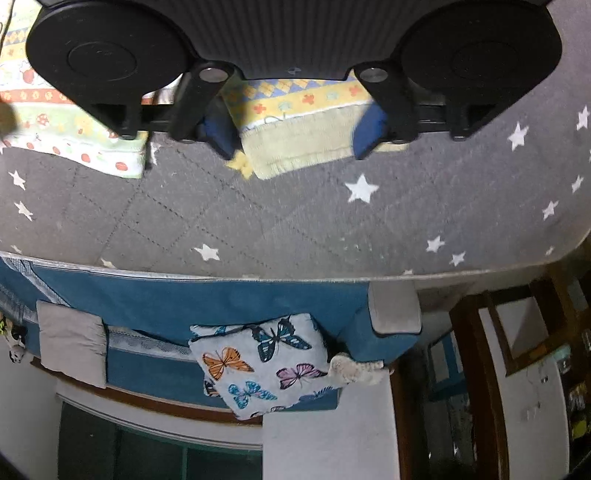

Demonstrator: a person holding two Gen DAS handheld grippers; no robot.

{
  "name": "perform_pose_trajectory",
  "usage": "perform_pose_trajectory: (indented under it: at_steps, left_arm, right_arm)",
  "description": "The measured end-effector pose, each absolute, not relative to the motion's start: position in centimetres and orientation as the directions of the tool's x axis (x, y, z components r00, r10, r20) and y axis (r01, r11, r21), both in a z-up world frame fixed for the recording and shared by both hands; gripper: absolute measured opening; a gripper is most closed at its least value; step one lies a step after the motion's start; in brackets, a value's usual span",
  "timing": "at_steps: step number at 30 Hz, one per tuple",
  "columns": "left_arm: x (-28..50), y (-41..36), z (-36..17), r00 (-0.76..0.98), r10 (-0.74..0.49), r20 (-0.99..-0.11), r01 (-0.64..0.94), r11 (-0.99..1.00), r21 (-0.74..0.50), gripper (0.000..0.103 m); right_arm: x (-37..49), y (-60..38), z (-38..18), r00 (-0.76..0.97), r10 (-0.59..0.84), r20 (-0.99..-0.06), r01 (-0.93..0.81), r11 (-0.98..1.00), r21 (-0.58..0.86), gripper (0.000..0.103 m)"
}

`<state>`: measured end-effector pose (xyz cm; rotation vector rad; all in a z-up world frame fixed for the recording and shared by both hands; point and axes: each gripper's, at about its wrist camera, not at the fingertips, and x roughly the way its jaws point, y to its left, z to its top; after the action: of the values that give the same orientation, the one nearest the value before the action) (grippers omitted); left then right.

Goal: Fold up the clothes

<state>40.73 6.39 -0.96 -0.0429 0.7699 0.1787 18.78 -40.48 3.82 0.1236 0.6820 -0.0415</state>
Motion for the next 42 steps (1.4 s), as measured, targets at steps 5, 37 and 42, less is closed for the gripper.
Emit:
perform_pose_trajectory:
  at_steps: [5,37,42]
  left_arm:
    - [38.6,8.2,0.3,0.724,0.137,-0.676,-0.187,0.982,-0.002,0.012]
    - [2.7,24.1,3.0,0.742,0.344,-0.575,-0.541,0.814,-0.211,0.017]
    - [2.0,24.4,3.0,0.703,0.421,-0.573,-0.593,0.792,-0.145,0.023]
  right_arm:
    - [18.1,-40.7,4.1,0.784,0.007,-0.621,0.094,0.987,0.130,0.009]
    - [10.1,-44.1,0.1,0.740,-0.026,-0.672,0.266,0.929,0.257,0.024]
    - [9.3,-44.6,0.5,0.734,-0.108,-0.671,0.302,0.936,0.179,0.036]
